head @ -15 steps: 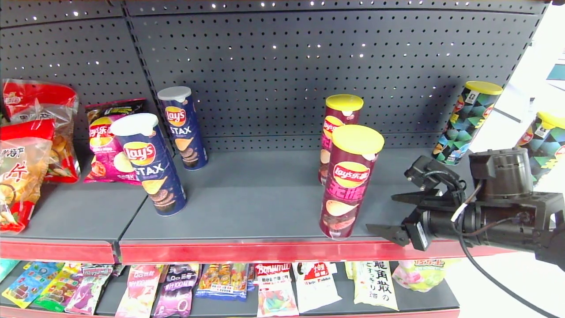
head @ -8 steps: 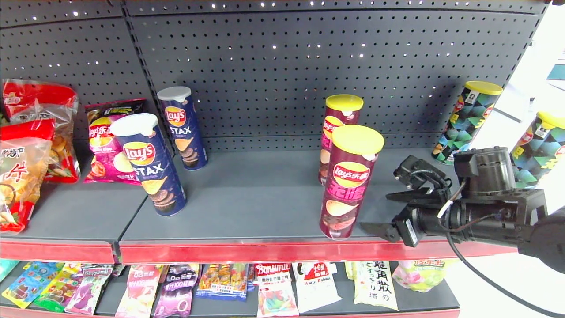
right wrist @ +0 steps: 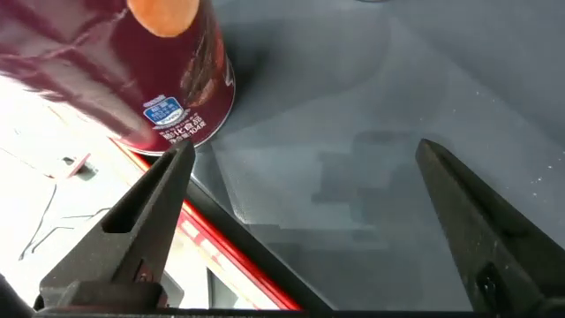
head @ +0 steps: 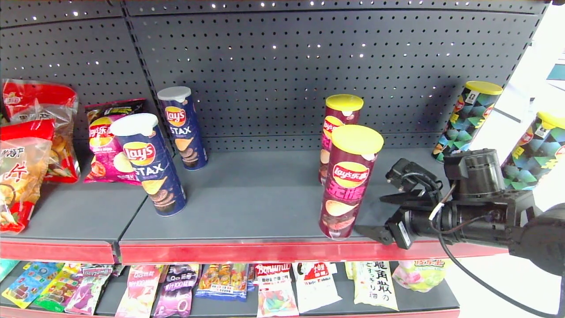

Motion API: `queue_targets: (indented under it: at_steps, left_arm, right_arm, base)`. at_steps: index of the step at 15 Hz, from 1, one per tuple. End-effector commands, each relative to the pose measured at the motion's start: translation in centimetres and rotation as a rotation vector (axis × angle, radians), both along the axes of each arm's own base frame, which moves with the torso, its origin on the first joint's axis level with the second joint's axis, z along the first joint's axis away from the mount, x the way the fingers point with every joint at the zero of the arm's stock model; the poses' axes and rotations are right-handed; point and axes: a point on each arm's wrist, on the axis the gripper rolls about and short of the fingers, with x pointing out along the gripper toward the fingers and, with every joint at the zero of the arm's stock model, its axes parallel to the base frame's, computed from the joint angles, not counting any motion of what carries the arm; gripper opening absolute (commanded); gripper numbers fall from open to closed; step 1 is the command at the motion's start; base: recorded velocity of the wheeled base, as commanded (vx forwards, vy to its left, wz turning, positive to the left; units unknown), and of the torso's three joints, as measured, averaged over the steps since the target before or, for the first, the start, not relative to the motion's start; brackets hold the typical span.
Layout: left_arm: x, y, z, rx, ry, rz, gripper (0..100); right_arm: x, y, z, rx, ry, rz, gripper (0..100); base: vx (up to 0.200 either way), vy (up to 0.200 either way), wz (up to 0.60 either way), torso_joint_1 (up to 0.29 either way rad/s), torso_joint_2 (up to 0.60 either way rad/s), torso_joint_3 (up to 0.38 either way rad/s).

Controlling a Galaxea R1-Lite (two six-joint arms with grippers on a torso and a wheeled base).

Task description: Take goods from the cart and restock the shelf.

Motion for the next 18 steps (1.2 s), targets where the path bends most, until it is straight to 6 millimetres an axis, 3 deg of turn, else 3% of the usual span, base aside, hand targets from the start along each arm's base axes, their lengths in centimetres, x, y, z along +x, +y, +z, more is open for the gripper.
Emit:
queue_targets:
  at_steps: [1, 6, 18]
  left_arm:
    - [0.0, 0.0, 0.0, -0.001, 0.000, 0.000, 100]
    - [0.0, 0.0, 0.0, -0.001, 0.000, 0.000, 100]
    - [0.0, 0.0, 0.0, -0.001, 0.000, 0.000, 100]
  right_arm:
    - [0.2, 0.1, -0.1, 0.000, 0.001, 0.000, 100]
    - [0.9, -0.4, 0.4, -0.015, -0.026, -0.059, 100]
    - [1.7, 0.7, 0.3, -0.012, -0.030, -0.034, 100]
  base:
    - [0.000, 0.000, 0.00, 0.000, 0.00, 0.000]
    - [0.000, 0.000, 0.00, 0.000, 0.00, 0.000]
    - [0.000, 0.000, 0.00, 0.000, 0.00, 0.000]
